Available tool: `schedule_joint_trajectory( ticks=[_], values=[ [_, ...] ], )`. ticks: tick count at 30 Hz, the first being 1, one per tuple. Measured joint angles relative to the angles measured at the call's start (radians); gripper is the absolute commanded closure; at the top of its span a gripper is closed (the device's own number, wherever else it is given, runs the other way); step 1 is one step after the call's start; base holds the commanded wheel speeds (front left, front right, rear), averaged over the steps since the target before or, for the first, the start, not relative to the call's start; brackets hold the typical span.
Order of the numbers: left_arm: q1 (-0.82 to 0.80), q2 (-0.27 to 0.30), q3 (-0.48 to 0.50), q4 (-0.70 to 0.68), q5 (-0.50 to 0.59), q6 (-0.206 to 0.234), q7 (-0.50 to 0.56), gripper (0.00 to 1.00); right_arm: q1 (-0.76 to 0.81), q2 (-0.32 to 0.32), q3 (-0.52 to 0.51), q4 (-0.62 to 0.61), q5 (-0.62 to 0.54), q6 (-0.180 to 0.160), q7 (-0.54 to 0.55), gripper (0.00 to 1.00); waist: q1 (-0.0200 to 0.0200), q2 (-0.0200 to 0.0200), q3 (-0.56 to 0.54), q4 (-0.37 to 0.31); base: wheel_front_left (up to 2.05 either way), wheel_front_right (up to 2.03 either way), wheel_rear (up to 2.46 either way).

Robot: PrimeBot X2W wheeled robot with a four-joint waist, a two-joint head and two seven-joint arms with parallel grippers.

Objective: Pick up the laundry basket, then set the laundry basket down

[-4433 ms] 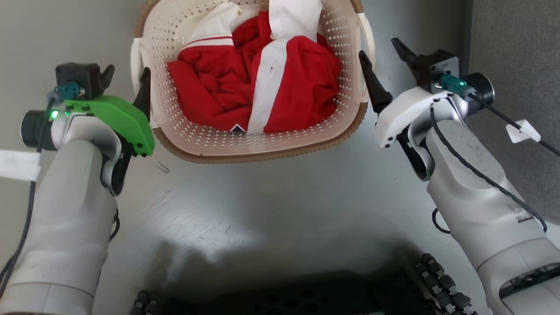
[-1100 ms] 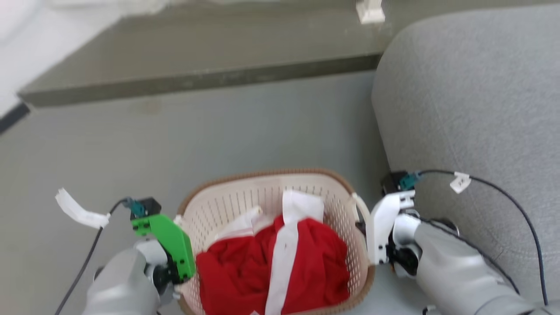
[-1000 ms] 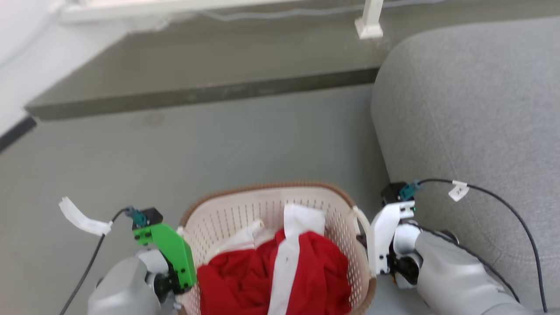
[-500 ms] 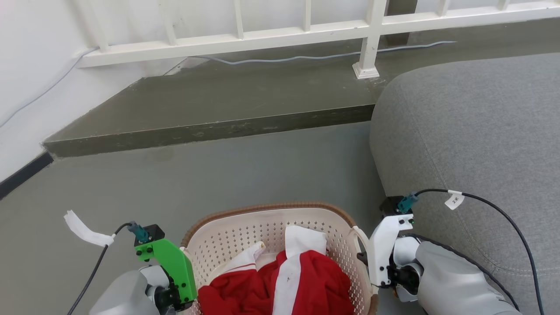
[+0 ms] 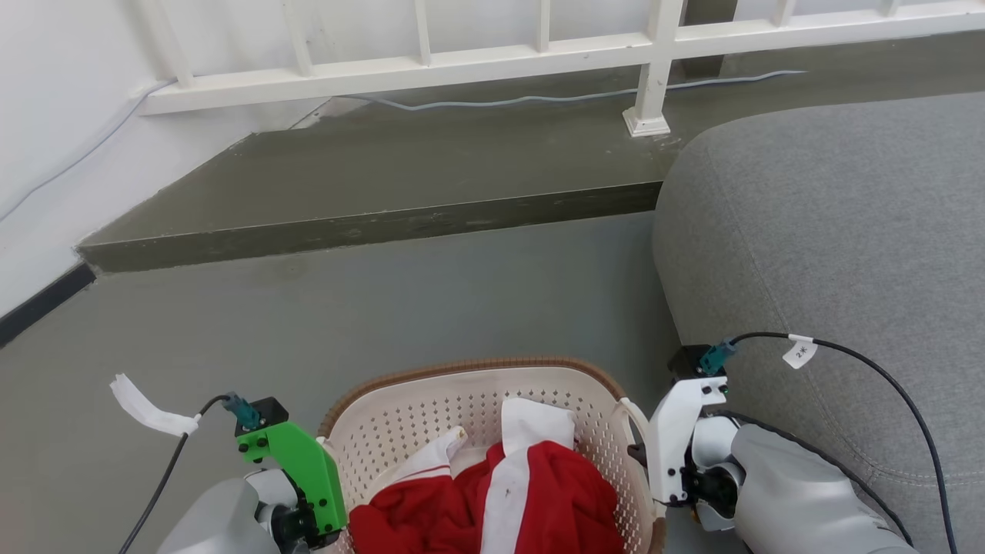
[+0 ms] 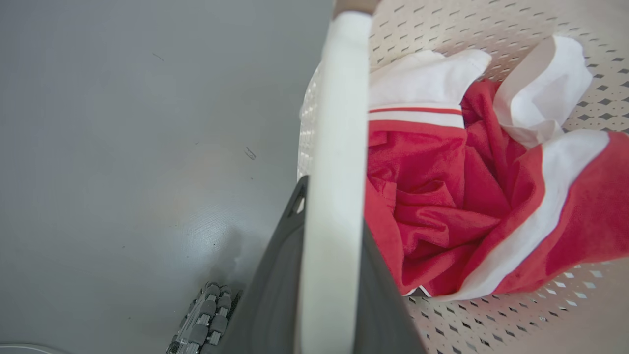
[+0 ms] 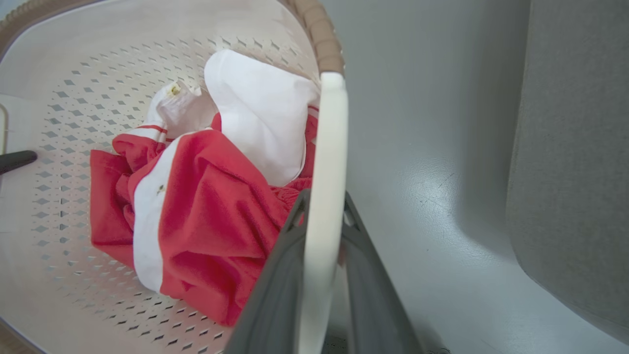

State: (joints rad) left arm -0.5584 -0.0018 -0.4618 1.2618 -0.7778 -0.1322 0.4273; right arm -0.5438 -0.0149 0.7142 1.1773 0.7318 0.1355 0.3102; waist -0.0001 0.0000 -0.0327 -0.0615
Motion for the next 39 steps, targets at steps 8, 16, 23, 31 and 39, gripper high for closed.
schedule_joint_trajectory(
  ticks=[8,16,23,31,39],
  values=[
    [0.0,0.002,-0.004,-0.004,-0.001,0.0,-0.004,1.0,-0.001,0.0,0.004,0.0,0.007,0.0,-0.001,1.0,0.0,0.0,0.009,0.001,0.0,0.0,0.0],
    [0.0,0.004,-0.009,-0.01,-0.001,0.0,-0.034,1.0,-0.005,0.0,0.006,0.001,0.007,0.0,-0.021,1.0,0.0,0.0,0.023,0.003,0.0,0.0,0.0],
    [-0.002,0.005,-0.014,-0.025,-0.001,0.0,-0.075,1.0,-0.032,-0.001,0.004,0.002,0.007,0.0,-0.069,1.0,0.0,0.0,0.047,0.006,0.0,0.0,0.0],
    [-0.06,0.015,-0.02,-0.052,0.008,0.0,-0.123,1.0,-0.083,-0.006,-0.001,-0.003,0.005,-0.005,-0.139,1.0,0.0,0.0,0.116,0.008,0.0,0.0,0.0],
    [-0.115,0.023,-0.025,-0.075,0.037,0.0,-0.188,1.0,-0.133,-0.008,-0.007,-0.007,-0.002,-0.016,-0.193,1.0,0.0,0.0,0.217,0.01,0.0,0.0,0.0]
  ],
)
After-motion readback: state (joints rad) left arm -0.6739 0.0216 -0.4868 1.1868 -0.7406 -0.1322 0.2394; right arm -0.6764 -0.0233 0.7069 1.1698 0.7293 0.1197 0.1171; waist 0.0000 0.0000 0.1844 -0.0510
